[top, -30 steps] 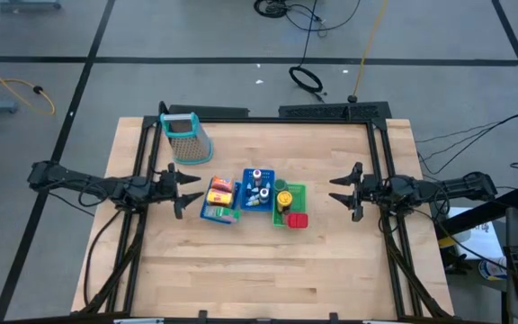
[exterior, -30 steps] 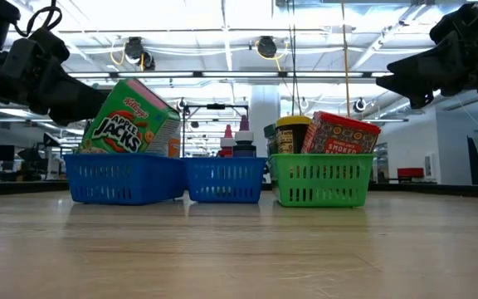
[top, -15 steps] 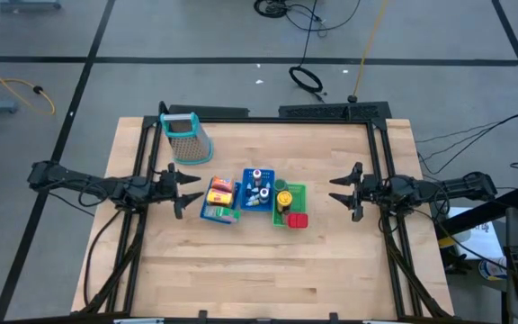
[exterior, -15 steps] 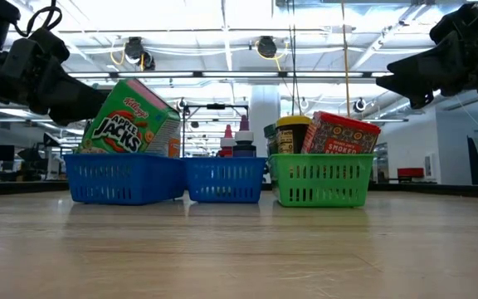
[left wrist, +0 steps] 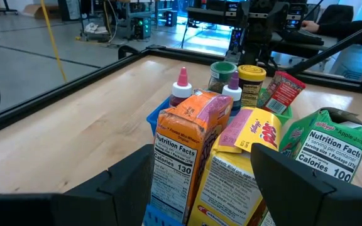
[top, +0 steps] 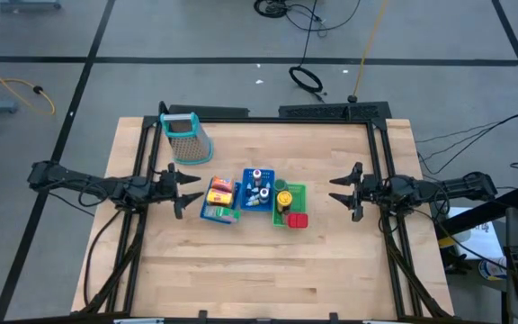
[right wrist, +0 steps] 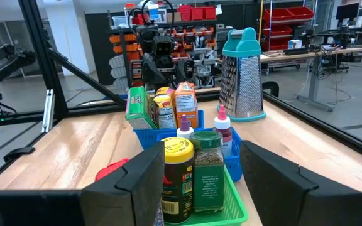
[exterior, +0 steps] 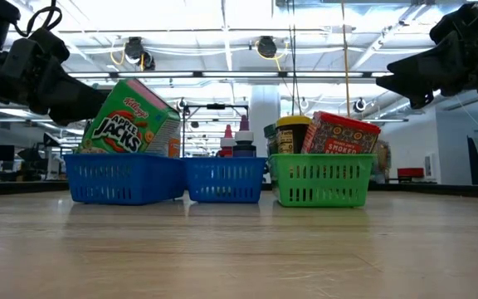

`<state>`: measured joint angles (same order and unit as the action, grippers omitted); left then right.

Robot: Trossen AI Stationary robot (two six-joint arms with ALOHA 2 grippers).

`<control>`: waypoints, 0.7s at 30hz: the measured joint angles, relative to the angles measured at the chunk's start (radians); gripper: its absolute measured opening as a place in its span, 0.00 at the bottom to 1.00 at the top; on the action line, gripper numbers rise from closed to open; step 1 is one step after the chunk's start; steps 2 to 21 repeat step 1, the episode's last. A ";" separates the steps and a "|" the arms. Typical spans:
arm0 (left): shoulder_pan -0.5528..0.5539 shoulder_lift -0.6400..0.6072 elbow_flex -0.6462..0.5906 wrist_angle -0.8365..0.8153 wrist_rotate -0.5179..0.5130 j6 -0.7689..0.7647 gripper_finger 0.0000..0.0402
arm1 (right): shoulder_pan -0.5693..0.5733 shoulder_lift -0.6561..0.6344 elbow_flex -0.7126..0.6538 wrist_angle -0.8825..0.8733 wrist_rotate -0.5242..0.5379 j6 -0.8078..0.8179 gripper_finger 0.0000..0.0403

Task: Pick & Place Kitchen Items
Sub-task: Return to Home Position

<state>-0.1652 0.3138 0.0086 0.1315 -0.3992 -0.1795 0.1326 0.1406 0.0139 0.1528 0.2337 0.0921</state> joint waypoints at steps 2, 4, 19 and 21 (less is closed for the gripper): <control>0.000 0.000 0.000 0.000 0.000 0.000 0.66 | 0.000 0.000 0.000 0.000 0.000 0.000 0.49; 0.000 0.000 0.000 0.000 0.000 0.000 0.66 | 0.000 0.000 0.000 0.000 0.000 0.000 0.49; 0.000 0.000 0.000 0.000 0.000 0.000 0.66 | 0.000 0.000 0.000 0.000 0.000 0.000 0.49; 0.000 0.000 0.000 0.000 0.000 0.000 0.66 | 0.000 0.000 0.000 0.000 0.000 0.000 0.49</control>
